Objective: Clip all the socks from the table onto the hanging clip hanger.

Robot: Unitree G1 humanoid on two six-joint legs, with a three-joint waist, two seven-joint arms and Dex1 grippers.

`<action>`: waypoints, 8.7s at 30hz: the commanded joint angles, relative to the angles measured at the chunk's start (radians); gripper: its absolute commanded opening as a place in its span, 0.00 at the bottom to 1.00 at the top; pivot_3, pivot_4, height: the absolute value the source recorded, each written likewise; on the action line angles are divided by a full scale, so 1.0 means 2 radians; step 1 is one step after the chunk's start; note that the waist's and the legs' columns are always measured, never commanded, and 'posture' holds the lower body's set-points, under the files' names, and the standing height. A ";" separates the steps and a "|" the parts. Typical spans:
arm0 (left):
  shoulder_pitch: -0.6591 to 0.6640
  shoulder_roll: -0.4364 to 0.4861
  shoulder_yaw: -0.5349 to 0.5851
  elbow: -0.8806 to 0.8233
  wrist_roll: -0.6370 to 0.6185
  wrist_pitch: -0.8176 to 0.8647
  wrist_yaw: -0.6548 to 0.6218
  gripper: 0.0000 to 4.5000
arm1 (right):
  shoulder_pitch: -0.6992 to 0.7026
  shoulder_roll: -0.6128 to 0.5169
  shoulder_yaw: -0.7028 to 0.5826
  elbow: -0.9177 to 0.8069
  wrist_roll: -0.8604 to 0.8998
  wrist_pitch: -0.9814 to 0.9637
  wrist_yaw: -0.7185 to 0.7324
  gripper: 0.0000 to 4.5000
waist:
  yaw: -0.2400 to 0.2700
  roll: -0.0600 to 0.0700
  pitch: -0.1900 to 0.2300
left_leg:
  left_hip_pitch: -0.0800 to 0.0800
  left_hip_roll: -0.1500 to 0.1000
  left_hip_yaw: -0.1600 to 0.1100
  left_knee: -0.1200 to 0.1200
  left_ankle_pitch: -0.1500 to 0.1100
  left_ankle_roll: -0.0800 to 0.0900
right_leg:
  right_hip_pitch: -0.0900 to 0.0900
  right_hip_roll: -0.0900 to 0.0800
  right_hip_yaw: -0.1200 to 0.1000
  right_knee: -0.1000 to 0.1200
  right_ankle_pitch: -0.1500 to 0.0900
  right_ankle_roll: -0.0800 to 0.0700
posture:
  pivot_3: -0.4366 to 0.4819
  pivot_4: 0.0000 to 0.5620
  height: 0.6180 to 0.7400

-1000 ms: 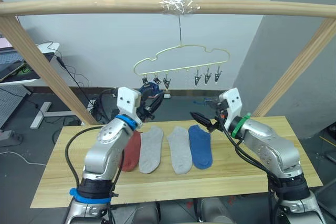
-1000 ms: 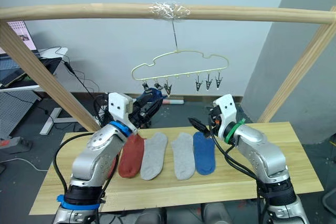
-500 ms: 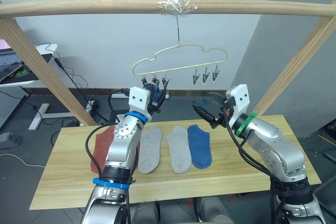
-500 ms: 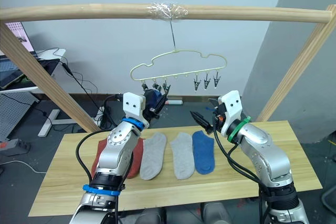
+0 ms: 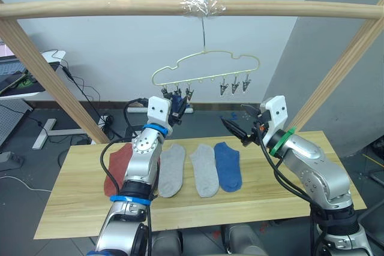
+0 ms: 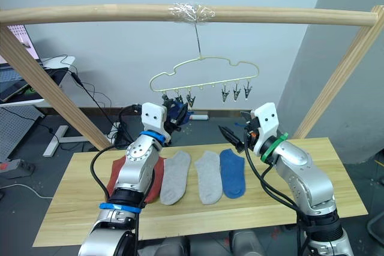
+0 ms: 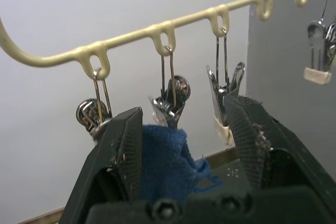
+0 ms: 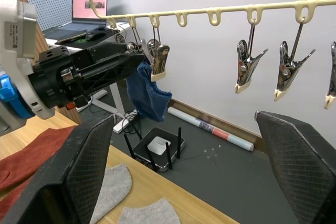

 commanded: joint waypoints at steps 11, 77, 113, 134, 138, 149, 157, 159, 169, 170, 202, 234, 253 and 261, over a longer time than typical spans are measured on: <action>-0.028 -0.013 0.011 0.020 0.012 -0.036 0.020 0.40 | -0.005 -0.003 -0.014 -0.025 0.000 -0.002 -0.006 1.00 | -0.005 0.000 0.000 | 0.000 0.000 0.000 0.000 0.000 0.000 | 0.000 0.000 0.000 0.000 0.000 0.000 | 0.30 0.20 1.00; -0.044 -0.022 0.032 0.041 0.006 -0.030 0.021 0.40 | -0.004 -0.002 -0.006 -0.043 0.009 0.002 0.004 1.00 | -0.017 0.000 0.000 | 0.000 0.000 0.000 0.000 0.000 0.000 | 0.000 0.000 0.000 0.001 0.000 0.000 | 0.29 0.21 1.00; -0.042 -0.005 0.035 0.022 0.003 -0.035 0.009 0.04 | 0.013 -0.002 0.014 -0.043 0.010 0.029 0.009 1.00 | -0.020 0.000 0.000 | 0.000 0.000 0.000 0.000 0.000 0.000 | 0.000 0.000 0.000 0.001 0.000 0.000 | 0.32 0.22 1.00; 0.000 0.066 0.128 -0.180 -0.255 0.416 -0.043 0.04 | -0.143 0.063 0.163 0.563 -0.238 -0.195 0.061 1.00 | -0.018 0.000 0.003 | 0.002 0.000 0.000 0.001 0.000 0.000 | 0.000 0.001 0.000 0.005 0.000 0.000 | 0.42 0.25 1.00; 0.012 0.064 0.128 -0.203 -0.267 0.435 -0.038 0.04 | -0.150 0.069 0.172 0.621 -0.263 -0.214 0.083 1.00 | -0.015 0.000 0.002 | 0.002 0.000 0.000 0.001 0.000 0.000 | 0.000 0.001 0.001 0.005 0.000 0.000 | 0.45 0.24 1.00; 0.005 0.050 0.189 -0.203 -0.379 0.534 0.002 0.04 | -0.097 0.025 0.162 0.587 -0.286 -0.277 0.121 0.35 | -0.005 0.000 0.002 | 0.012 0.000 0.000 0.001 0.000 0.000 | 0.010 0.000 0.001 0.004 -0.001 -0.002 | 0.44 0.22 1.00; -0.006 0.050 0.215 -0.184 -0.435 0.572 0.026 0.04 | -0.018 -0.026 0.124 0.354 -0.224 -0.200 0.189 0.01 | -0.005 0.000 0.002 | 0.010 0.000 0.000 0.000 0.000 0.000 | 0.008 0.000 0.000 0.003 -0.001 -0.001 | 0.41 0.21 1.00; -0.006 0.050 0.218 -0.181 -0.446 0.579 0.030 0.04 | -0.007 -0.030 0.108 0.282 -0.192 -0.156 0.206 0.01 | -0.007 0.000 0.003 | 0.010 0.000 0.000 0.000 0.000 0.000 | 0.008 0.001 0.000 0.004 -0.001 -0.001 | 0.41 0.20 1.00; -0.010 0.042 0.224 -0.175 -0.505 0.602 0.045 0.04 | -0.008 0.005 0.082 0.063 -0.019 0.066 0.216 0.01 | -0.005 0.000 0.003 | 0.009 0.000 -0.001 0.000 0.000 0.000 | 0.007 0.001 0.000 0.002 -0.001 -0.001 | 0.39 0.18 1.00; -0.010 0.041 0.222 -0.177 -0.509 0.602 0.045 0.04 | -0.012 0.011 0.086 0.066 -0.019 0.068 0.211 0.01 | -0.005 0.000 0.003 | 0.008 0.000 -0.001 0.000 0.000 0.000 | 0.008 0.000 0.000 0.001 -0.001 -0.001 | 0.39 0.19 1.00; 0.001 0.046 0.212 -0.193 -0.541 0.600 0.049 0.04 | -0.108 0.095 0.072 0.145 0.005 0.061 0.173 0.01 | -0.002 0.000 0.003 | 0.007 0.000 -0.001 -0.002 0.000 -0.001 | 0.007 0.000 0.000 -0.002 -0.001 -0.001 | 0.41 0.21 1.00; 0.056 0.107 0.208 -0.262 -0.552 0.588 0.013 1.00 | -0.121 0.178 0.088 0.204 -0.002 0.042 0.112 0.00 | 0.002 0.000 0.003 | -0.001 0.000 -0.001 -0.002 0.000 -0.001 | -0.001 0.001 -0.001 -0.001 -0.001 -0.001 | 0.45 0.21 1.00; 0.125 0.146 0.121 -0.371 -0.434 0.522 -0.004 1.00 | -0.078 0.124 0.050 0.218 -0.013 0.065 0.084 1.00 | 0.013 0.000 0.003 | -0.001 0.000 -0.001 -0.002 0.000 -0.001 | -0.001 0.000 -0.001 -0.002 -0.001 -0.001 | 0.46 0.18 1.00; 0.117 0.148 0.039 -0.340 -0.265 0.398 -0.033 1.00 | -0.023 0.035 0.044 0.105 -0.041 0.027 0.082 1.00 | 0.013 0.000 0.003 | -0.001 0.000 0.000 -0.002 0.000 -0.001 | -0.001 0.000 0.000 -0.002 -0.001 -0.001 | 0.43 0.17 1.00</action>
